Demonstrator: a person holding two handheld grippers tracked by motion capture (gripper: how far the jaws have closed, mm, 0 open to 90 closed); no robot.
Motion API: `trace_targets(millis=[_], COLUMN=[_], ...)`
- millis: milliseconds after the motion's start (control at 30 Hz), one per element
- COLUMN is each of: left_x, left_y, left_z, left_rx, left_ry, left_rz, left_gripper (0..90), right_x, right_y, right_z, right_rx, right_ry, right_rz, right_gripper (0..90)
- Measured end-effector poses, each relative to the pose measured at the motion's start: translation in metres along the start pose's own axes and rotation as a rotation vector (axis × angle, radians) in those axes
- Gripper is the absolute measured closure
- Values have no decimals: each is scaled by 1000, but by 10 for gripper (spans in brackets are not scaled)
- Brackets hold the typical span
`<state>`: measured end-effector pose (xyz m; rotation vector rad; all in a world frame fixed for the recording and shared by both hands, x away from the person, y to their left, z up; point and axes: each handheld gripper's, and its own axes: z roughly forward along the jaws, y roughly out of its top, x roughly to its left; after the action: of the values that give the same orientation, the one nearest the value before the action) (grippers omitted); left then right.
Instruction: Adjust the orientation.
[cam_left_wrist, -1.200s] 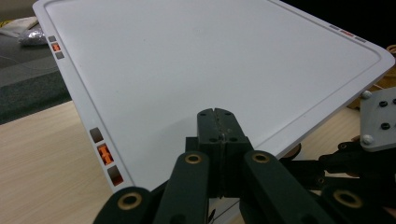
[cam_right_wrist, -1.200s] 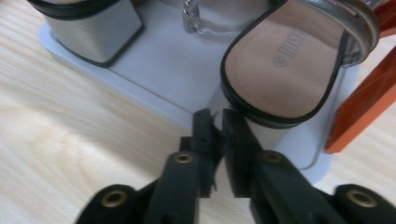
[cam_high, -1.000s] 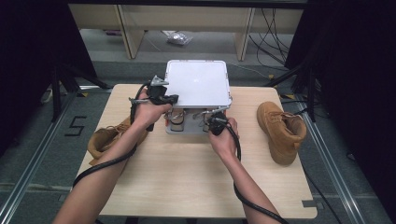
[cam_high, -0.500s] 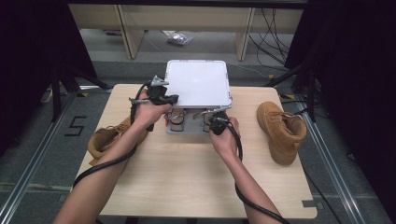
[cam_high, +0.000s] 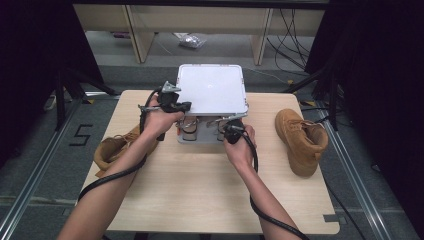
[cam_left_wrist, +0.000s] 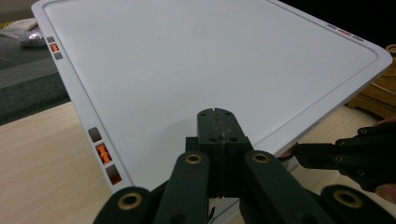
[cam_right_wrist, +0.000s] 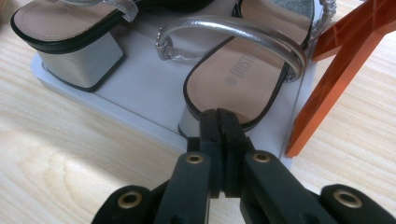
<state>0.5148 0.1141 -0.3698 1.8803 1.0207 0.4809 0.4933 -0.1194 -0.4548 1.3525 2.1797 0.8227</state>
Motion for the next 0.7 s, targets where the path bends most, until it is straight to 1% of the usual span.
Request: trace_targets(millis=[100,133,233,267,300,400,433,467,500,533,567,600,633,667,700], left_x=[0,0,0,0,0,0,0,0,0,0,0,0,0,0,0], left_y=[0,0,0,0,0,0,0,0,0,-1,-1,-1,-1,-1,-1], left_z=[0,0,0,0,0,0,0,0,0,0,0,0,0,0,0], left_rx=[0,-1,-1,-2,1,1,-2,-2,-7,-9,-10,-12,-12,-12,-14], left_ry=[1,5,-2,-3,-3,-1,-2,-2,0,0,1,2,3,3,3], left_rz=[0,4,-2,-3,-1,1,-1,-1,1,2,2,5,7,7,8], left_gripper=[899,899,899,899,899,899,899,899,899,899,898,898,899,898,898], right_x=[0,1,0,0,0,1,0,0,-1,-4,-5,-6,-7,-7,-10], right_y=[1,1,1,0,0,1,0,0,-3,-5,-7,-10,-12,-12,-17], right_z=[0,0,1,1,2,1,0,0,-2,-4,-7,-9,-13,-13,-20], right_rx=[2,5,-6,-12,-16,-5,-6,-6,-5,-14,-13,-15,-12,-12,-4], right_ry=[-8,-4,-14,-16,-17,-14,-7,-7,10,17,16,23,35,35,53], right_rz=[6,9,9,7,-13,-1,13,13,32,18,20,27,50,50,57], right_gripper=[900,900,900,900,900,900,889,889,877,870,861,849,828,828,785])
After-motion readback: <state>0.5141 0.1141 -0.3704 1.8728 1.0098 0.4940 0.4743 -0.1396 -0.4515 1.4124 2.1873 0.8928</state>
